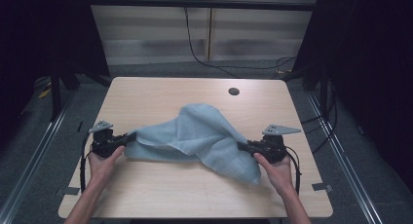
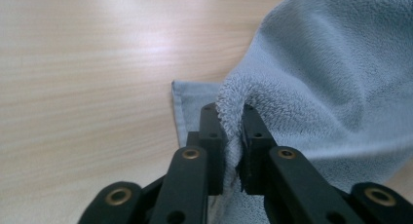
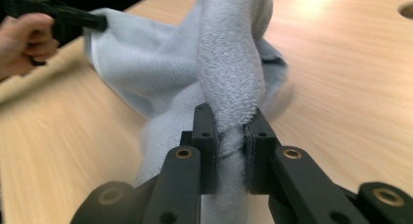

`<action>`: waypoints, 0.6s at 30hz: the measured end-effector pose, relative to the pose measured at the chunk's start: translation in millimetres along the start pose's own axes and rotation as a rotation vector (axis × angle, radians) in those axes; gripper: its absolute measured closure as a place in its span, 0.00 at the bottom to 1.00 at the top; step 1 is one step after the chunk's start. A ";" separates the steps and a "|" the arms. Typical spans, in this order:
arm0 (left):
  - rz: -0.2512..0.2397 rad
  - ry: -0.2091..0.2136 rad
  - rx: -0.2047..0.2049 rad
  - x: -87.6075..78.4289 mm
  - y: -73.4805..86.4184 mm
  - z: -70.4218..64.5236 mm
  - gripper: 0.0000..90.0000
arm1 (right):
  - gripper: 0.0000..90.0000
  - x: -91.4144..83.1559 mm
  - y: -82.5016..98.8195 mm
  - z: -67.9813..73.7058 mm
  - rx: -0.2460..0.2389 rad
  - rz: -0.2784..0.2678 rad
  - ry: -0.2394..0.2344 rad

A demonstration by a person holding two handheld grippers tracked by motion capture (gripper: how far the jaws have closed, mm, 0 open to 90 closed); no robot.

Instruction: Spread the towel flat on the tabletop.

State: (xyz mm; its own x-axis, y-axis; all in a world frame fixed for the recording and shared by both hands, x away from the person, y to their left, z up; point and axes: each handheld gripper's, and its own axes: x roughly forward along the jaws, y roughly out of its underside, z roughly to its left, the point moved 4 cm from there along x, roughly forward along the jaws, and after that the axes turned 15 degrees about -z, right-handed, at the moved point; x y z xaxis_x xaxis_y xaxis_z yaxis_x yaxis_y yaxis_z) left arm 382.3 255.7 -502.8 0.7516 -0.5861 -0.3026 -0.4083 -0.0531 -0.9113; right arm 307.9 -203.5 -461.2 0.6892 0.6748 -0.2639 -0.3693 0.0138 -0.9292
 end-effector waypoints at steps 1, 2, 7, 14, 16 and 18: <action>-0.002 -0.005 -0.004 0.8 1.2 -0.1 0.86 | 0.88 -0.9 2.9 -2.6 0.001 0.009 0.010; -0.002 -0.005 -0.004 0.8 1.2 -0.1 0.78 | 0.88 -0.9 2.9 -2.6 0.001 0.009 0.010; -0.087 0.037 -0.002 -7.8 -12.0 -16.2 0.59 | 0.88 7.3 4.4 5.3 0.019 0.011 -0.036; -0.061 0.237 0.065 4.0 -13.6 -70.1 0.49 | 0.88 46.1 -23.9 44.3 -0.016 -0.017 -0.152; -0.040 0.248 0.079 9.3 -9.3 -75.9 0.46 | 0.87 51.5 -25.7 46.9 -0.019 -0.015 -0.156; 0.023 0.287 0.098 20.7 2.1 -89.2 0.45 | 0.87 74.0 -33.1 50.9 -0.004 -0.020 -0.147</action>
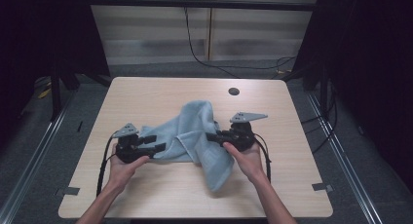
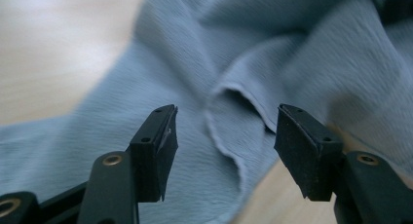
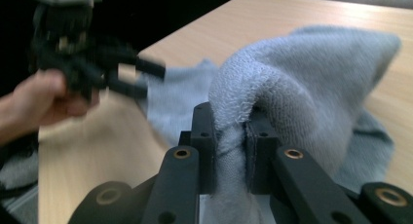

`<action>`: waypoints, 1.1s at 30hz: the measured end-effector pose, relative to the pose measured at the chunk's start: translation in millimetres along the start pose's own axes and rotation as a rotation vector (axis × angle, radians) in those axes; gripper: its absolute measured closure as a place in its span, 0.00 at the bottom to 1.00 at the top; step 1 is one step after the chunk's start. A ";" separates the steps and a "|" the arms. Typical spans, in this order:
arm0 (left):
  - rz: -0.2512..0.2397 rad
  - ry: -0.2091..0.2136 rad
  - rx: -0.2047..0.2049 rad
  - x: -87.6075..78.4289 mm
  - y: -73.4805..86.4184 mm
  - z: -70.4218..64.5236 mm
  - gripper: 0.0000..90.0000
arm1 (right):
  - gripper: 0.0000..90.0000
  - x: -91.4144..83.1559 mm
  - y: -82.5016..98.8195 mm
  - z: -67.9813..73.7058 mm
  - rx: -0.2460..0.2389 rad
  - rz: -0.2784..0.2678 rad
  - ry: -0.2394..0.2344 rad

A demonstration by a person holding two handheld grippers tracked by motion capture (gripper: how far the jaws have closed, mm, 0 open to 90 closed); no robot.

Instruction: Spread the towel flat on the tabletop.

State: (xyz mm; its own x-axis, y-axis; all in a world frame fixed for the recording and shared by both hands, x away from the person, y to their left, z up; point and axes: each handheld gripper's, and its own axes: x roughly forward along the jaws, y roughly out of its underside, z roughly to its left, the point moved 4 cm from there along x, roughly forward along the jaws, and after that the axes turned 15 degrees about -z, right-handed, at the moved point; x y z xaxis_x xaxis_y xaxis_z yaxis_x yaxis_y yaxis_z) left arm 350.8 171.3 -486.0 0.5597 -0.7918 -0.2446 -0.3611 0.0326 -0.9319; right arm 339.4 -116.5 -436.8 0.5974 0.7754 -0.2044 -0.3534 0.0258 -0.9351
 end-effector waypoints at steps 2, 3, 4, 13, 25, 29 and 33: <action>0.011 0.017 0.017 3.1 1.6 -5.7 0.44 | 0.86 15.4 -7.4 0.3 0.012 -0.009 -0.003; 0.011 0.030 0.020 3.2 1.6 -7.9 0.44 | 0.86 23.4 -10.7 0.5 0.013 -0.004 -0.002; 0.009 0.032 0.019 3.0 1.8 -9.0 0.44 | 0.85 31.9 -12.9 0.5 0.014 0.005 -0.003; 0.069 0.120 0.017 11.1 15.5 -23.5 0.38 | 0.61 76.2 30.0 -12.4 0.036 0.117 0.015; 0.102 0.174 0.015 21.4 26.3 -40.5 0.34 | 0.51 -15.4 23.0 -15.8 0.001 -0.005 0.059; 0.136 0.196 0.023 25.2 33.5 -44.2 0.34 | 0.55 -27.6 57.0 -30.7 0.041 0.073 0.068; 0.154 0.229 0.029 29.3 38.3 -48.0 0.45 | 0.52 -14.5 72.6 -33.5 0.047 0.119 0.033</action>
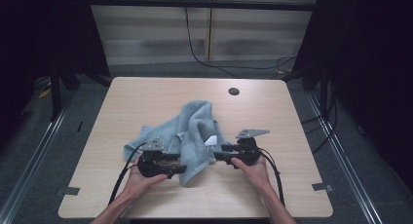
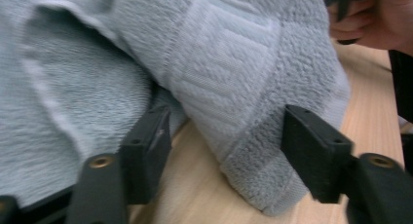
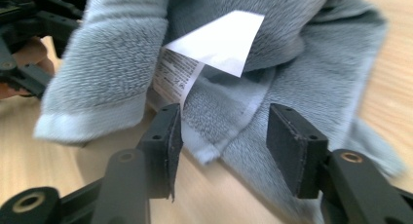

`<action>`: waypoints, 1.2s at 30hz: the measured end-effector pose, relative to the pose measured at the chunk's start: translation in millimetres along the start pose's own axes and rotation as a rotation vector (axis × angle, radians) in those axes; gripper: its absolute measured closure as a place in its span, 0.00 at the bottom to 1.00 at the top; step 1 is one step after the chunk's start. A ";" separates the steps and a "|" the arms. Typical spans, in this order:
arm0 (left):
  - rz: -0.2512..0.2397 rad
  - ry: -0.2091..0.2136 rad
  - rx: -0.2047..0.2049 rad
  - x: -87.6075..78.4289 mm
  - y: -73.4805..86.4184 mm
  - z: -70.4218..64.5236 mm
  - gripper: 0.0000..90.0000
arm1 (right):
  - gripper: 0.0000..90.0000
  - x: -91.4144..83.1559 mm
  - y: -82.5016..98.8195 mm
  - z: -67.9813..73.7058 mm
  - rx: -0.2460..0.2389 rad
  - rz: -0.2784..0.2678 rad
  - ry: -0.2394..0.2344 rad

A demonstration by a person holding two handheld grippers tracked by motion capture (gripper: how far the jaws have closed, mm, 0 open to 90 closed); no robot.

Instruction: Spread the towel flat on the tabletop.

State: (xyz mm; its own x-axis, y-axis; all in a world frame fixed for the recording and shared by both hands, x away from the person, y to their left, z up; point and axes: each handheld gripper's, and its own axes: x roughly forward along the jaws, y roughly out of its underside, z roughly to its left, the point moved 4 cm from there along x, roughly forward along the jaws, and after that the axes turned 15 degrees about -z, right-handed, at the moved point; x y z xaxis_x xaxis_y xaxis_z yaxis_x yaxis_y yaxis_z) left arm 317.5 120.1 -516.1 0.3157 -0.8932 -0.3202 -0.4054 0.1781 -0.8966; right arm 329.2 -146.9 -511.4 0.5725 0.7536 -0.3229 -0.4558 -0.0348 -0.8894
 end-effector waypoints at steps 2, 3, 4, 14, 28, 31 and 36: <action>0.016 -0.011 0.019 1.6 2.1 -0.5 0.60 | 0.51 11.5 4.7 -0.2 0.005 0.009 -0.016; 0.016 -0.011 0.019 1.6 2.1 -0.5 0.70 | 0.51 11.5 4.7 -0.2 0.005 0.009 -0.016; 0.009 -0.008 0.023 0.4 1.7 0.8 0.70 | 0.50 14.9 6.3 0.5 0.005 0.021 -0.009; -0.052 -0.019 -0.019 -15.5 -6.5 9.5 0.89 | 0.89 24.5 12.1 3.0 -0.084 0.049 0.050; 0.066 -0.039 0.042 14.3 4.2 -8.9 0.36 | 0.95 -40.6 -29.1 0.9 -0.067 -0.118 0.074; 0.084 -0.045 0.059 18.3 6.8 -6.9 0.42 | 0.95 -60.0 -34.6 -1.1 -0.072 -0.139 0.090; 0.095 -0.005 0.115 19.6 7.5 -14.6 0.76 | 0.95 -94.5 -34.2 -12.1 -0.045 -0.190 0.142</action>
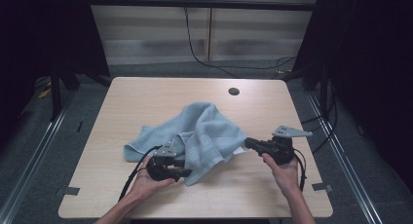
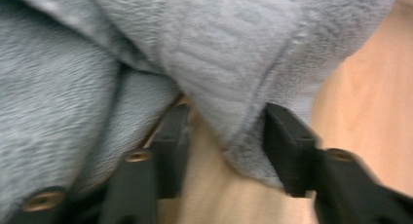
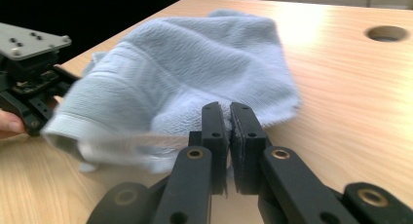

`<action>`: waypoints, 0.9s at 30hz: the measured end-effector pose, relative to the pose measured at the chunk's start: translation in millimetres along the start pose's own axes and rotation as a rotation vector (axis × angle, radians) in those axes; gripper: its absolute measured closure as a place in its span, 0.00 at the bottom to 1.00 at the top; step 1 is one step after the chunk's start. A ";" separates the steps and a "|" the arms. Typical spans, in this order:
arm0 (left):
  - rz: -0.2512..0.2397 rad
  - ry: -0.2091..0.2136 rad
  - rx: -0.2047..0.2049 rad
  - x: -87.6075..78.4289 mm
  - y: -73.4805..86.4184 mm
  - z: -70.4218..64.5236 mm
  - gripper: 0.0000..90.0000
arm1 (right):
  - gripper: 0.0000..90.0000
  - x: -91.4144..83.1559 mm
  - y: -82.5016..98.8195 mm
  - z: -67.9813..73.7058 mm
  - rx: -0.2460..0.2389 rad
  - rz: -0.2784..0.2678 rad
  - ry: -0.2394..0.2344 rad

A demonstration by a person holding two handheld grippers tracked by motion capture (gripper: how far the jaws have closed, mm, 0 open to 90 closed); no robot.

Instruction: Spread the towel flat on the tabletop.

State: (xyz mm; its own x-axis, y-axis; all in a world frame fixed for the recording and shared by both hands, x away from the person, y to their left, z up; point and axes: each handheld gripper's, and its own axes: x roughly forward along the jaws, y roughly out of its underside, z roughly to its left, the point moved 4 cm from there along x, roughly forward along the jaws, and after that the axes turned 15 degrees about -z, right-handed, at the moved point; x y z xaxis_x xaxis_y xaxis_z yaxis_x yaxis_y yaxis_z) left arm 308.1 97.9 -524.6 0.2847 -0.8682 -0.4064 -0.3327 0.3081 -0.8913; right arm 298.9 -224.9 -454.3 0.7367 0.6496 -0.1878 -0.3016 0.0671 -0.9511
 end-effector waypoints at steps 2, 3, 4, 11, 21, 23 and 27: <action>-0.003 0.019 -0.007 -0.3 -0.7 0.0 0.88 | 0.95 -10.4 2.4 -4.7 0.013 -0.006 0.013; -0.004 0.009 -0.007 -0.8 -0.9 0.5 0.91 | 0.95 -14.4 4.0 -6.2 0.017 -0.007 0.017; -0.002 0.007 -0.010 -2.1 -1.2 1.3 0.92 | 0.95 -18.6 5.6 -7.3 0.014 -0.004 0.025; -0.141 -0.015 -0.054 -49.9 -20.8 9.2 0.93 | 0.96 -41.4 0.0 -9.6 0.004 -0.021 0.041; -0.230 0.008 -0.011 -115.6 -43.4 -12.6 0.93 | 0.96 -79.8 -16.0 26.3 -0.039 -0.053 -0.012; -0.201 0.047 -0.016 -121.9 -32.5 -21.6 0.92 | 0.96 -86.0 -8.9 37.3 -0.049 -0.027 -0.028; -0.138 0.079 -0.051 -127.0 -2.7 -33.7 0.89 | 0.94 -93.3 21.8 51.9 -0.039 0.045 -0.051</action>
State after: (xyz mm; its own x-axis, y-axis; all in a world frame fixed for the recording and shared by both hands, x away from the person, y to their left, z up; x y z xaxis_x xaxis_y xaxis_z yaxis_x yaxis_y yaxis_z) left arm 242.6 194.3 -463.8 0.2598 -0.9295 -0.2619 -0.3408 0.1655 -0.9254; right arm 192.2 -244.8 -444.8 0.6910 0.6889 -0.2191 -0.3095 0.0081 -0.9509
